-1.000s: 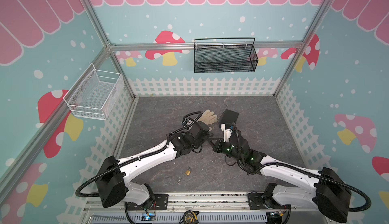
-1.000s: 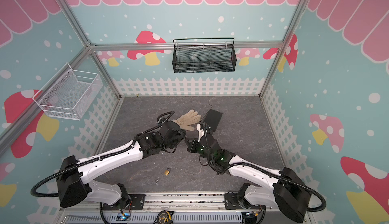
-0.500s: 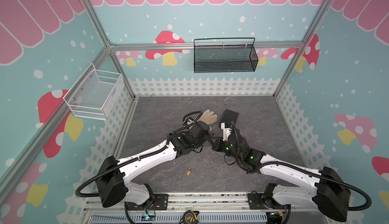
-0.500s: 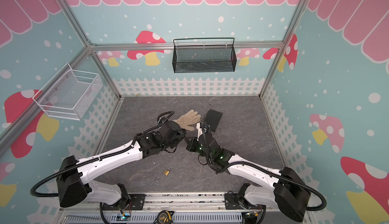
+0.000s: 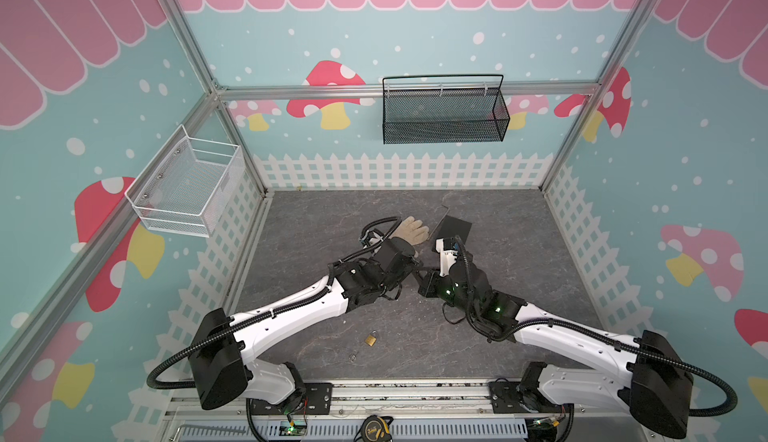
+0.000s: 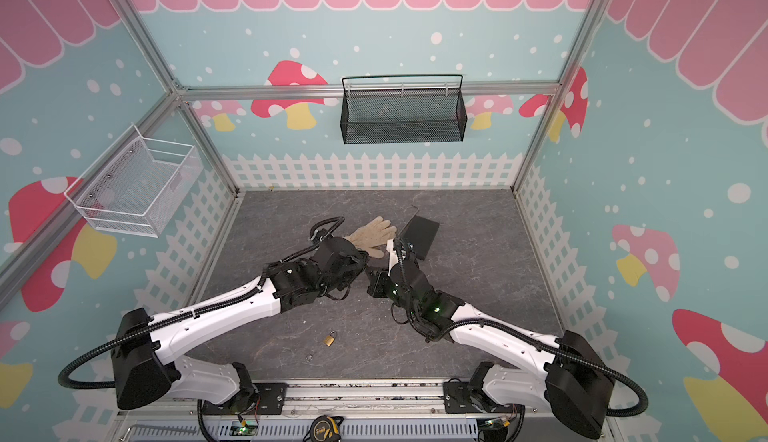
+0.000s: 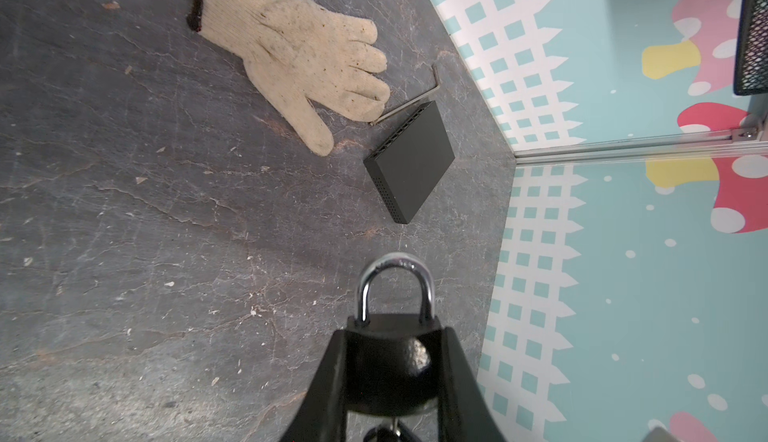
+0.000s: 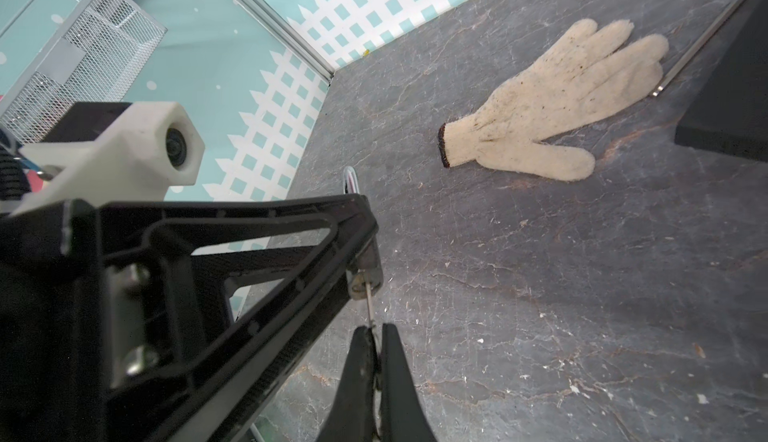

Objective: Unlock with the key

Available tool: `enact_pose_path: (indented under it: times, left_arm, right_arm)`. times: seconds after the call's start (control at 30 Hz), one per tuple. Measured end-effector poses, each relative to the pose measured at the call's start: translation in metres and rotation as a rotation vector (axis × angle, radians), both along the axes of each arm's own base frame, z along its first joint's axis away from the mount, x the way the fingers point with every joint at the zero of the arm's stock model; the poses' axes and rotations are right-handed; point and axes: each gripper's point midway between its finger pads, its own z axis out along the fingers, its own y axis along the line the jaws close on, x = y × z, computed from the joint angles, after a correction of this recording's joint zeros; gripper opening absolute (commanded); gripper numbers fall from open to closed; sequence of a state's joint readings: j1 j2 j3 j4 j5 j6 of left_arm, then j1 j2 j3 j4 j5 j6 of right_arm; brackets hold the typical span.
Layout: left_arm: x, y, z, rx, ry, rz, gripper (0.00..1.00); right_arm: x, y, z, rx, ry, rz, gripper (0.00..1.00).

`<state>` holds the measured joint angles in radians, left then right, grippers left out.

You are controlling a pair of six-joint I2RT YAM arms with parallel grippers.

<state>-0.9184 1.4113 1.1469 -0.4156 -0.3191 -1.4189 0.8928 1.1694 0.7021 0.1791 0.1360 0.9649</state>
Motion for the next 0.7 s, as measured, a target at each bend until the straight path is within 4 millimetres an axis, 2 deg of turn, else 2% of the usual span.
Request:
enact_pose_path:
  times: [0.27,0.7]
  left_arm:
    - [0.0025,-0.0008,0.0059,-0.009,-0.015,0.006,0.0]
    - [0.002,-0.0012,0.0104,0.003,-0.034,0.006,0.0]
  right_arm:
    - [0.003,-0.0018,0.0056,-0.051,-0.075,0.012,0.0]
    - [0.0005,-0.0039,0.0084,-0.041,-0.091,0.017,0.0]
